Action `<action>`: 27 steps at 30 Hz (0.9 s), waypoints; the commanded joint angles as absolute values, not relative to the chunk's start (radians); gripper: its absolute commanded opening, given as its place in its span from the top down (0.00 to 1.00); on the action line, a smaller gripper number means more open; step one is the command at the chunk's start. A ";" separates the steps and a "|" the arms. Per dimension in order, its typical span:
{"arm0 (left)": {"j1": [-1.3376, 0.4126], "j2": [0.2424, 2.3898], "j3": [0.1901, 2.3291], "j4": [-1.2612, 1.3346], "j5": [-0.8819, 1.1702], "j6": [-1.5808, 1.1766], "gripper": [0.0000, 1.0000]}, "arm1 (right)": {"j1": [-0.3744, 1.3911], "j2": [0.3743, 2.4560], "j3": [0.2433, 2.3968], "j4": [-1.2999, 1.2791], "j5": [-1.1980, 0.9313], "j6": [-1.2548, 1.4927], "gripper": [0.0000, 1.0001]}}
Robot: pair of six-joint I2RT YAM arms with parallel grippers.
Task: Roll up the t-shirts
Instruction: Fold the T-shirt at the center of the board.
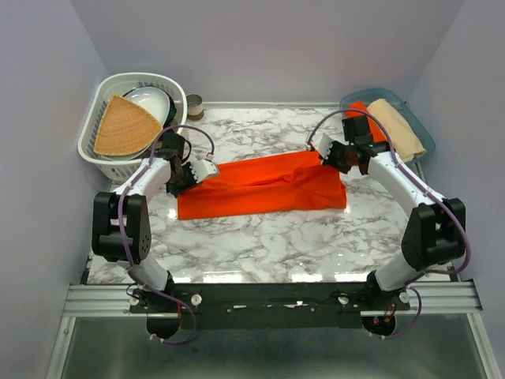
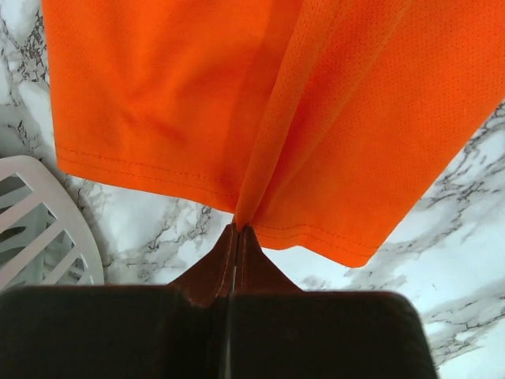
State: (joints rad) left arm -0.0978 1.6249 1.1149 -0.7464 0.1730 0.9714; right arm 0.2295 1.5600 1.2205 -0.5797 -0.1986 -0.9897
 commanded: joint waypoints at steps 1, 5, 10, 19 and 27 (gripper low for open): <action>-0.110 1.670 1.147 -0.735 0.135 0.917 1.00 | 0.225 1.644 1.318 -0.551 -0.204 -1.015 0.99; -0.123 1.701 1.169 -0.738 0.104 0.897 1.00 | 0.225 1.724 1.402 -0.563 -0.219 -1.022 0.99; -0.124 1.717 1.192 -0.749 0.061 0.884 1.00 | 0.225 1.814 1.462 -0.571 -0.236 -1.038 0.99; -0.127 1.733 1.201 -0.747 0.008 0.822 0.91 | 0.225 1.927 1.529 -0.535 -0.255 -1.032 0.99; -0.153 1.704 1.293 -0.741 -0.041 0.764 0.82 | 0.225 1.904 1.594 -0.430 -0.172 -0.844 0.58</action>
State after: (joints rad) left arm -0.1322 1.7264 1.2160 -0.7475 0.0242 0.8181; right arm 0.2291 1.9381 1.5185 -0.5220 -0.2199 -0.9855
